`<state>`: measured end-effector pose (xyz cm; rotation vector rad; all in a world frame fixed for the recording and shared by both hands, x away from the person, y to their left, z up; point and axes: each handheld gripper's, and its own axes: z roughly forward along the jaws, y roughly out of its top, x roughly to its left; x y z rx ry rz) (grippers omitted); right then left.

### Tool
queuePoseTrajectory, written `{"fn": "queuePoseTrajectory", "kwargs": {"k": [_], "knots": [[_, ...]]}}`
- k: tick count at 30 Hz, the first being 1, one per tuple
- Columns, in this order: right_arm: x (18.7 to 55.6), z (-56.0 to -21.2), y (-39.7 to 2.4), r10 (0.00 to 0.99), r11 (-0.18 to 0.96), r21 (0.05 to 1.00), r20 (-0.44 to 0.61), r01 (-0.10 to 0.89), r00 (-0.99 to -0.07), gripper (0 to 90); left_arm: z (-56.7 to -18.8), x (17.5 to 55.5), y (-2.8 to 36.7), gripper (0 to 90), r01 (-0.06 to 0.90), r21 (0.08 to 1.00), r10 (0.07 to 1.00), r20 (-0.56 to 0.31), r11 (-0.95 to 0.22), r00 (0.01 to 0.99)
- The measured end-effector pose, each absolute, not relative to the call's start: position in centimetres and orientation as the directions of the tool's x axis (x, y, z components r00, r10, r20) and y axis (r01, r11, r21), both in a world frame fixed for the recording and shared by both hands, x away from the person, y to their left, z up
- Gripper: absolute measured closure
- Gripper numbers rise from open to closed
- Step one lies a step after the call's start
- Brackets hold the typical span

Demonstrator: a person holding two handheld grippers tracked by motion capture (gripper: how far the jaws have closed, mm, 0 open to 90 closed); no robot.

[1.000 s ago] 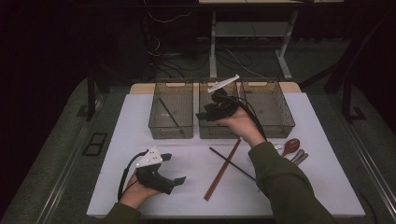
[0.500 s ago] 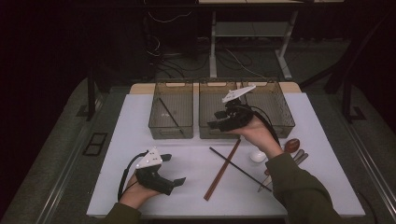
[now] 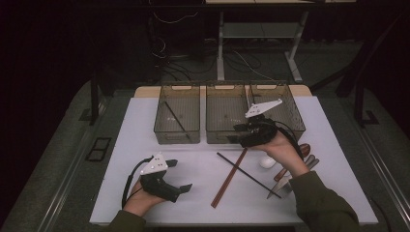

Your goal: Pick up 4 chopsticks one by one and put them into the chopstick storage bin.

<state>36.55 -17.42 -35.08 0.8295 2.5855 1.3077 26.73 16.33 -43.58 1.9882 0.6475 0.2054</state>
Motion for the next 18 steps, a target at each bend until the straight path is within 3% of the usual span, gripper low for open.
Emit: {"fn": "queuePoseTrajectory", "kwargs": {"k": [18], "knots": [[32.9,-38.1,-21.4,0.542,0.476,0.759,0.145,0.445,-0.828,54.6,-43.6,26.7,16.2,0.0,0.352,0.862,0.523,-0.123,-0.365,0.843]]}}
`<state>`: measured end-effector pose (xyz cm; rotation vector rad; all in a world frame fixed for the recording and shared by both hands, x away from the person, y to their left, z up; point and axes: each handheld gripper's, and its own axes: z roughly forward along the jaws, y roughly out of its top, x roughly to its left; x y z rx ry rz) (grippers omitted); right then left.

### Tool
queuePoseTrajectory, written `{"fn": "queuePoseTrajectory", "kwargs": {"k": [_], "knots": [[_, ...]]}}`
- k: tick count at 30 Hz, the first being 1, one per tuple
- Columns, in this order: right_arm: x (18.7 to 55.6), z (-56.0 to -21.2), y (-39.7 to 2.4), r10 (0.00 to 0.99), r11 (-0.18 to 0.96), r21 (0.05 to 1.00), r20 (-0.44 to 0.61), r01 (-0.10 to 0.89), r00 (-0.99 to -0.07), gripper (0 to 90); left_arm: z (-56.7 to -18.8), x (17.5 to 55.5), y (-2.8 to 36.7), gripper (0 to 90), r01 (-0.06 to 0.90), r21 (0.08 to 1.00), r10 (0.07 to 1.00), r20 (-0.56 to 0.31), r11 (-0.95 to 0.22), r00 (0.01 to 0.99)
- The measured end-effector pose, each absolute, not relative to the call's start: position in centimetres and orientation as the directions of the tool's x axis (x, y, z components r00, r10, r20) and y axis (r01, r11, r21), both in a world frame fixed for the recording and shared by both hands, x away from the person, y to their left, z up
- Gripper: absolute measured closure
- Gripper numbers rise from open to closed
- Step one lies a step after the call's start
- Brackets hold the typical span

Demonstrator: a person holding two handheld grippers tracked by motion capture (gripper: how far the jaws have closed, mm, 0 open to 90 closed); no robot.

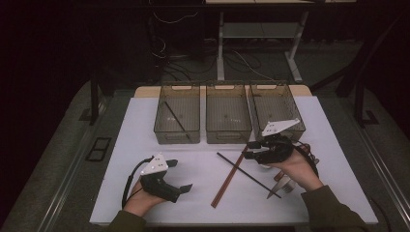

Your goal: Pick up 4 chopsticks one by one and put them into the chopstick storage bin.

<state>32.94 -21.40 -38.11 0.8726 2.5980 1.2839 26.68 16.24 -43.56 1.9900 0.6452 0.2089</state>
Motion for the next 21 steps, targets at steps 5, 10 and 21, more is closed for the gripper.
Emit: {"fn": "queuePoseTrajectory", "kwargs": {"k": [5,10,21], "knots": [[32.1,-38.8,-21.8,0.542,0.491,0.748,0.138,0.446,-0.829,61.4,-43.6,26.7,16.2,0.0,0.352,0.862,0.523,-0.123,-0.365,0.843],[31.4,-39.4,-22.2,0.537,0.506,0.733,0.146,0.456,-0.831,64.2,-43.6,26.7,16.2,0.0,0.352,0.861,0.524,-0.122,-0.366,0.843],[30.8,-40.8,-22.0,0.525,0.567,0.678,0.139,0.468,-0.839,74.3,-43.5,26.7,16.2,0.0,0.351,0.858,0.522,-0.118,-0.375,0.845]]}}
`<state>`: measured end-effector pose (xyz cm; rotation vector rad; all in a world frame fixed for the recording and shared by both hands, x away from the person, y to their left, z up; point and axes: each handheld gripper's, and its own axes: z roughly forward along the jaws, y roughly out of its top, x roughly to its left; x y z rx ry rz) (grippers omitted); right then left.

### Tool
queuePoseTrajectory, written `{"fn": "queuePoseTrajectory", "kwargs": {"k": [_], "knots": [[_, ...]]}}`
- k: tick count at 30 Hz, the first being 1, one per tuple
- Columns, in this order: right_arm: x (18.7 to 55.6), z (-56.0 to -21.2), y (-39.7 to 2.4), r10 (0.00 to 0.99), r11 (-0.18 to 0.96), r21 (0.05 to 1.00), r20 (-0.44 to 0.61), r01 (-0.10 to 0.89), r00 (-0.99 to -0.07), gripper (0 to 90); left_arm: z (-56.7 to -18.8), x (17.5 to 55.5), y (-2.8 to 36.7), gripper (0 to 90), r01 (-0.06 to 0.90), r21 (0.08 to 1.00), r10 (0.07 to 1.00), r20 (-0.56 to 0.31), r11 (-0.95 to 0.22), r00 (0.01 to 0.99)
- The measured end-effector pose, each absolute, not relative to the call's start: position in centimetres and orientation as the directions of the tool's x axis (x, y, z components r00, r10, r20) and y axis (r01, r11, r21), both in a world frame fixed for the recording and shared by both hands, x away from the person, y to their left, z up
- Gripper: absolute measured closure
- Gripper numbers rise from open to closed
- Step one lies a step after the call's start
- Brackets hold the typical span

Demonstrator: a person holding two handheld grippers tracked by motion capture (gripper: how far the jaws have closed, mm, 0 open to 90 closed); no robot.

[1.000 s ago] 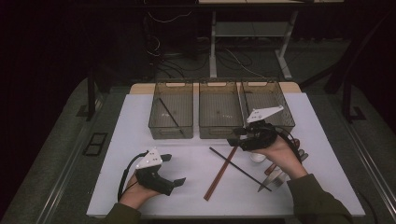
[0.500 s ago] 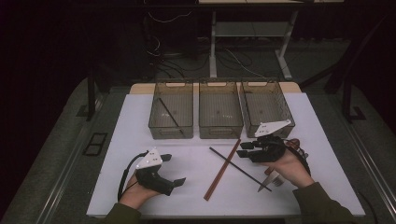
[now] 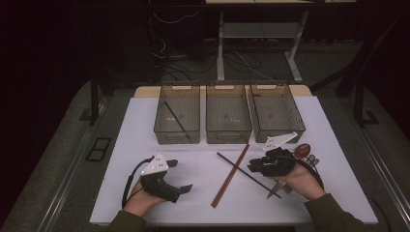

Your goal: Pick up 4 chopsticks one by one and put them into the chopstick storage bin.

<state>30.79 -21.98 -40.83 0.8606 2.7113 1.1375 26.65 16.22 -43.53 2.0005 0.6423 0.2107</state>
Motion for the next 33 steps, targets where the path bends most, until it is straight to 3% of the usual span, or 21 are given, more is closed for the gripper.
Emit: {"fn": "queuePoseTrajectory", "kwargs": {"k": [15,33], "knots": [[30.6,-42.8,-21.4,0.519,0.639,0.588,0.147,0.497,-0.842,79.4,-43.5,26.7,16.2,0.0,0.348,0.859,0.521,-0.116,-0.374,0.846],[30.5,-43.6,-20.9,0.520,0.670,0.554,0.126,0.495,-0.845,83.3,-43.5,26.7,16.2,0.0,0.349,0.858,0.519,-0.117,-0.376,0.847]]}}
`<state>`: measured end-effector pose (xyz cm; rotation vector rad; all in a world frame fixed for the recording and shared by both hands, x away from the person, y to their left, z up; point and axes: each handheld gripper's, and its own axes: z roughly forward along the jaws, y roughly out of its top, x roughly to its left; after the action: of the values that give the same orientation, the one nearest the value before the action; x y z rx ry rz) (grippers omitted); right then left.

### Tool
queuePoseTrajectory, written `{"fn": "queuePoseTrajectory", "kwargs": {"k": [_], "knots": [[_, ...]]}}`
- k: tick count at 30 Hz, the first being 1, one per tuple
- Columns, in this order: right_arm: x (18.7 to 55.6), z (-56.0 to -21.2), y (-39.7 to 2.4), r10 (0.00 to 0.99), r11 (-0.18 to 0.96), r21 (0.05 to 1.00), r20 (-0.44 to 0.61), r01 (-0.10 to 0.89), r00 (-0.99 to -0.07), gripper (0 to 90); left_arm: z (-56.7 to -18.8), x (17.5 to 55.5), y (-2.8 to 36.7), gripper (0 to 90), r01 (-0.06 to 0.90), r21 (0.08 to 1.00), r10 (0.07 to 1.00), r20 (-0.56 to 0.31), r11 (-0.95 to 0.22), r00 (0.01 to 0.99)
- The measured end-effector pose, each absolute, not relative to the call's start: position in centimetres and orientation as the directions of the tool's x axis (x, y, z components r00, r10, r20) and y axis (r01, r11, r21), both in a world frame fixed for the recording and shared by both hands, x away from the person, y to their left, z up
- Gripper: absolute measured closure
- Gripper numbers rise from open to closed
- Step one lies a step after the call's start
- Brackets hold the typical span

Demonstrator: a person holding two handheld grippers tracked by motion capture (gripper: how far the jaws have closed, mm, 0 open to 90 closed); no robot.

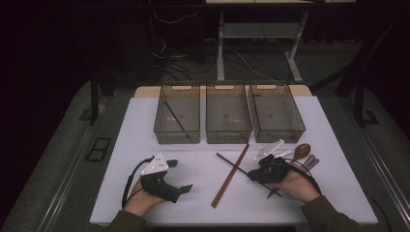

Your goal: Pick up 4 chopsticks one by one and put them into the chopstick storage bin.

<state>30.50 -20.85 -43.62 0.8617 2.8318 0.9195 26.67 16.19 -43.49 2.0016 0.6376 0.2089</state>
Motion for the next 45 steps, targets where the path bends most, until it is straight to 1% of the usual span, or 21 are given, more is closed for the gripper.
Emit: {"fn": "queuePoseTrajectory", "kwargs": {"k": [16,30,45], "knots": [[30.7,-43.5,-21.1,0.524,0.666,0.549,0.139,0.505,-0.841,85.2,-43.5,26.7,16.2,0.0,0.348,0.858,0.517,-0.116,-0.377,0.848],[30.8,-42.8,-21.6,0.528,0.637,0.576,0.158,0.513,-0.834,85.3,-43.5,26.7,16.1,0.0,0.347,0.858,0.514,-0.117,-0.379,0.850],[30.9,-41.6,-21.9,0.530,0.588,0.626,0.180,0.512,-0.829,85.2,-43.5,26.7,16.1,0.0,0.348,0.857,0.515,-0.117,-0.381,0.849]]}}
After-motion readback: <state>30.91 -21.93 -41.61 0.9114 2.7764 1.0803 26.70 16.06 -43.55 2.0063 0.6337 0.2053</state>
